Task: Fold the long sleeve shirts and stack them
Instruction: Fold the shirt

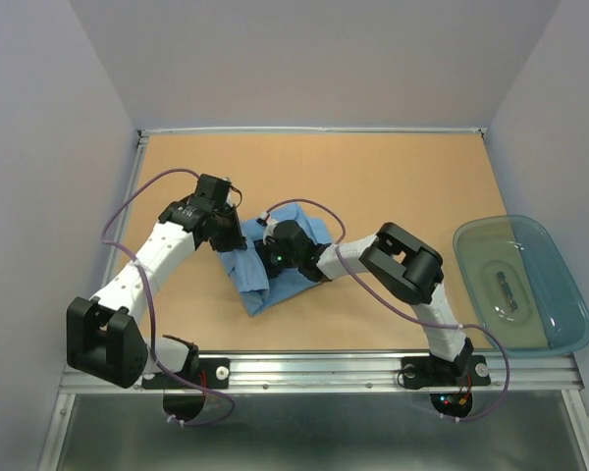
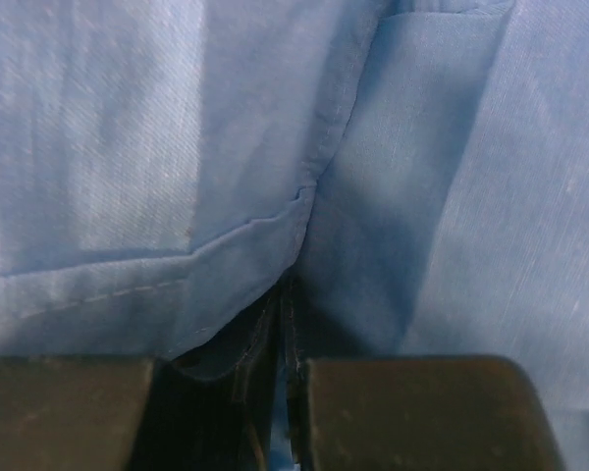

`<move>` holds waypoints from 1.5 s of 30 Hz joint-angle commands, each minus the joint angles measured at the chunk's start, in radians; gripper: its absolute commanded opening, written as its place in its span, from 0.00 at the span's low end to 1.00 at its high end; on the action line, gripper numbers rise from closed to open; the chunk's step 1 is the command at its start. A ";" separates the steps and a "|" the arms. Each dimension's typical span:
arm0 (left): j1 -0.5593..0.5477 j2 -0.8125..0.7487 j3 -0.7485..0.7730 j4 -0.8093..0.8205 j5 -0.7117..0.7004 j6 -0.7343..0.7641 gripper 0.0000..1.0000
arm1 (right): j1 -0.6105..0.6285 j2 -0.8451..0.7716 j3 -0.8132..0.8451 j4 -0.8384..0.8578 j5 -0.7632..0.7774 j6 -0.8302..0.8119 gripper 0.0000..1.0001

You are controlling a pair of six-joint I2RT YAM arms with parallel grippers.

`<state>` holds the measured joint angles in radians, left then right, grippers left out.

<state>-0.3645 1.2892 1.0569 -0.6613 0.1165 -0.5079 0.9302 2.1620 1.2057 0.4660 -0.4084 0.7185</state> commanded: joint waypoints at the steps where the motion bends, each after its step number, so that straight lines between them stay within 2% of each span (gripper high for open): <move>1: 0.001 -0.001 0.057 0.011 0.018 0.037 0.02 | 0.018 0.047 0.048 0.094 -0.033 0.053 0.12; 4: 0.001 0.004 0.066 0.003 0.040 0.048 0.02 | 0.021 0.045 0.043 0.095 -0.032 0.047 0.15; 8: 0.001 0.007 0.081 -0.023 0.028 0.071 0.02 | 0.015 -0.027 -0.023 0.068 0.055 -0.003 0.23; 11: 0.001 0.016 0.101 -0.046 0.008 0.092 0.02 | 0.002 -0.096 -0.067 0.011 0.164 -0.043 0.33; 15: 0.001 0.038 0.117 -0.073 0.012 0.120 0.01 | -0.010 -0.166 -0.084 -0.082 0.276 -0.086 0.36; 23: 0.001 0.059 0.140 -0.096 0.025 0.152 0.00 | -0.057 -0.301 -0.121 -0.211 0.405 -0.126 0.39; 31: -0.004 0.096 0.184 -0.132 0.049 0.175 0.00 | -0.171 -0.433 -0.270 -0.303 0.399 -0.060 0.39; 45: -0.111 0.269 0.252 -0.130 0.041 0.141 0.00 | -0.208 -0.366 -0.301 -0.305 0.361 0.006 0.37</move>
<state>-0.4610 1.5360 1.2659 -0.7815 0.1562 -0.3492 0.7269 1.7863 0.9127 0.1551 -0.0395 0.7017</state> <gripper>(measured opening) 0.222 0.374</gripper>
